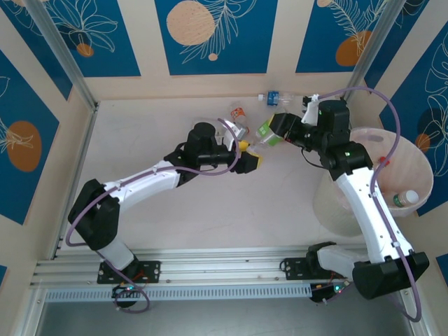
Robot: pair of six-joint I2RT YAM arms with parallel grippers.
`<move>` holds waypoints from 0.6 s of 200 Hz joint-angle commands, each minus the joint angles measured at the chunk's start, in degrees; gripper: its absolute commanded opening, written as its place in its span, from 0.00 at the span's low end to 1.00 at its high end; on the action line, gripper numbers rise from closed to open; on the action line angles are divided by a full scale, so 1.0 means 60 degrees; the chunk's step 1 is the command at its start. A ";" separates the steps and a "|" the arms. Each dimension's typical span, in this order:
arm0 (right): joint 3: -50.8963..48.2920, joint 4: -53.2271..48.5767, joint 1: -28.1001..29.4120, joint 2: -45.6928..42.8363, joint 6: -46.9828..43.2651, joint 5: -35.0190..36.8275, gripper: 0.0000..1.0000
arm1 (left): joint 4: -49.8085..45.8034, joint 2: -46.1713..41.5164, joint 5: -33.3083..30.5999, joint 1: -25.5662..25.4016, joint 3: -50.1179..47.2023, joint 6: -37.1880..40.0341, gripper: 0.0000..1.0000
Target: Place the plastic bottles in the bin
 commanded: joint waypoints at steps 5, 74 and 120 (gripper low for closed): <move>0.0167 -0.0246 0.0024 -0.0403 -0.0673 0.0637 0.40 | 0.0037 -0.0355 -0.0202 0.0007 -0.0004 -0.0156 1.00; 0.0577 -0.1610 0.0029 -0.1815 -0.2045 0.3097 0.38 | 0.0782 -0.0898 -0.2563 0.0011 -0.1181 -0.0232 1.00; 0.0945 -0.2403 0.0025 -0.2425 -0.2863 0.4474 0.37 | 0.1103 -0.0978 -0.3896 0.0019 -0.1612 -0.0378 1.00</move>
